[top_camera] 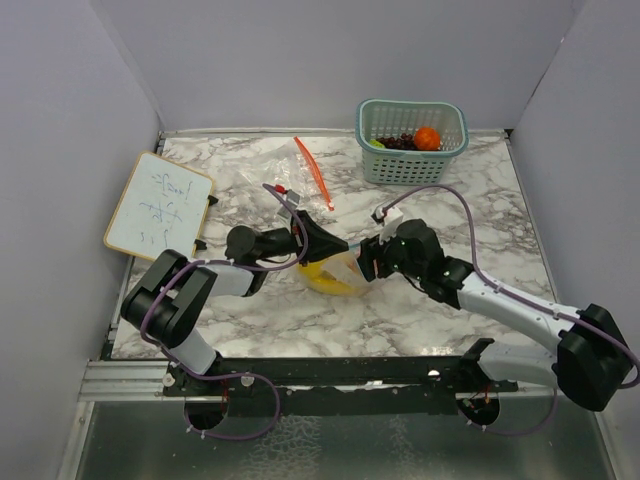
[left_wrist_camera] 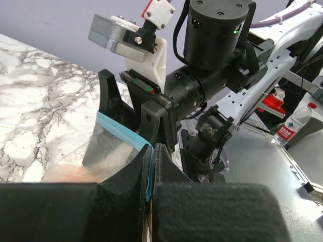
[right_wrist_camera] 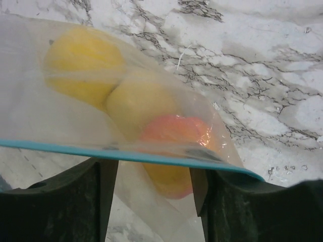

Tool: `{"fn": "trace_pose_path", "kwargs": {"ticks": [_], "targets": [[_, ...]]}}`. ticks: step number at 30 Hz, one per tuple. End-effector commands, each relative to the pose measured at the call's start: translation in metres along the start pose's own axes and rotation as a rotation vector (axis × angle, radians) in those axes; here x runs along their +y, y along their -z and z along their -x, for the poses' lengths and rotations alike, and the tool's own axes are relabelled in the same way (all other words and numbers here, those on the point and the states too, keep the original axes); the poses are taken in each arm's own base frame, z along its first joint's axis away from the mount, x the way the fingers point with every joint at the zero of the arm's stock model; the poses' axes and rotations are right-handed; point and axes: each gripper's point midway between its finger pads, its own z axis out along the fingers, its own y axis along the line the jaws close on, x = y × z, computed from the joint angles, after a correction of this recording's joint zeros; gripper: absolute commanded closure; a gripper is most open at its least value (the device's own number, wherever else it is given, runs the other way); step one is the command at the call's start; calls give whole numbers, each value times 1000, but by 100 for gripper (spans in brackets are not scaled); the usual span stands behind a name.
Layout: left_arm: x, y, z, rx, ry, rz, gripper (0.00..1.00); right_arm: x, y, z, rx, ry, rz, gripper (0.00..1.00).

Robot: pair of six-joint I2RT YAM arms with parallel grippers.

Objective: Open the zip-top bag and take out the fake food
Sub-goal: Pick up the fake fruit from the zipper food storage bag.

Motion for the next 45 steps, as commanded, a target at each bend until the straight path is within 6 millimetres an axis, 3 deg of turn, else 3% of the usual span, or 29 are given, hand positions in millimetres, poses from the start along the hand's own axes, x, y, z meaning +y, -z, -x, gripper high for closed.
{"fn": "trace_pose_path", "kwargs": {"ticks": [1,6,11,18,25,29,37,45], "targets": [[-30,-4,36,-116,-217,-114,100,-21,-1,-18,81,13,-112,37],[-31,-4,38,-119,-221,-115,100,-31,-5,-34,147,6,-162,25],[-30,-4,37,-118,-216,-113,100,-52,-3,-47,193,-30,-300,27],[-31,-5,38,-121,-219,-115,100,-62,1,-66,276,-47,-365,32],[-31,-5,39,-123,-218,-115,100,-63,1,-82,338,-76,-382,23],[-31,-6,44,-141,-214,-108,100,-62,-1,-96,410,-106,-395,12],[-10,-11,44,-147,-217,-58,100,-53,11,-110,433,-181,-371,14],[-8,-12,53,-191,-229,-53,100,-39,22,-142,516,-219,-291,16]]}}
